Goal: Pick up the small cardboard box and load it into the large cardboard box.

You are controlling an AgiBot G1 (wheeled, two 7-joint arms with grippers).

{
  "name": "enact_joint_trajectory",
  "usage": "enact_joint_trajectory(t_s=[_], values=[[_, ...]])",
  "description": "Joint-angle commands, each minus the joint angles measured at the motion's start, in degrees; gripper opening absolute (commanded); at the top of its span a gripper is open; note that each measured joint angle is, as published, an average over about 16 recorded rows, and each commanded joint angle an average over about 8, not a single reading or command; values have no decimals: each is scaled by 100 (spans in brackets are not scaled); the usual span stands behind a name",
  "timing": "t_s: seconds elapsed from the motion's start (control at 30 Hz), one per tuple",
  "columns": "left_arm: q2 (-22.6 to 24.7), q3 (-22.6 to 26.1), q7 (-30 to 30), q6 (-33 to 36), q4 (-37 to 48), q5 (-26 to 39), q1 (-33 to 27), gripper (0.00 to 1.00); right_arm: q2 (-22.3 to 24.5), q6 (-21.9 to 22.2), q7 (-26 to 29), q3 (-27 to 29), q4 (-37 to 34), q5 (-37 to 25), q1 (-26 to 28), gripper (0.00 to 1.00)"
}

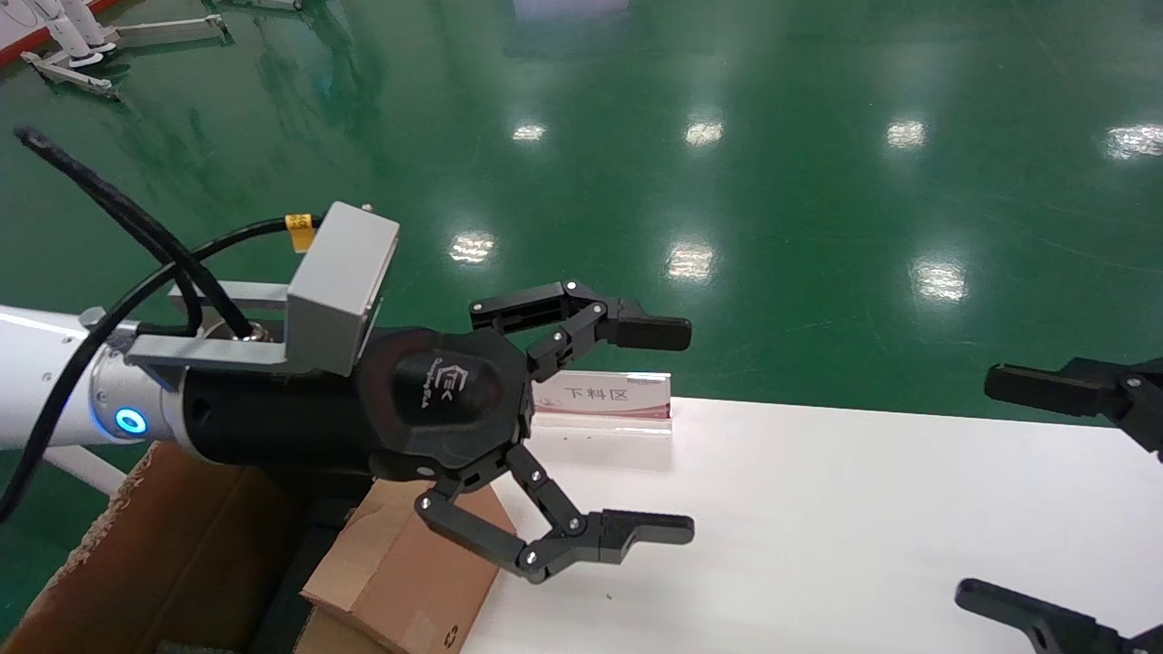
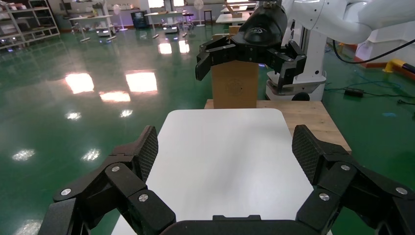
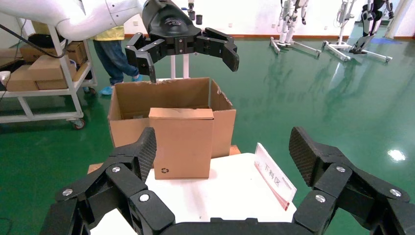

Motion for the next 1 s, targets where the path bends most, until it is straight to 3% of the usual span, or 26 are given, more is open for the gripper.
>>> enact_joint_trajectory(t_s=[0.03,1.0], values=[[0,0,0,0,0,0,0,100,0,0,0,0,0,0,0,100],[-6,137,-165,-67,49,143,-41,100,0,0,0,0,0,0,0,100]])
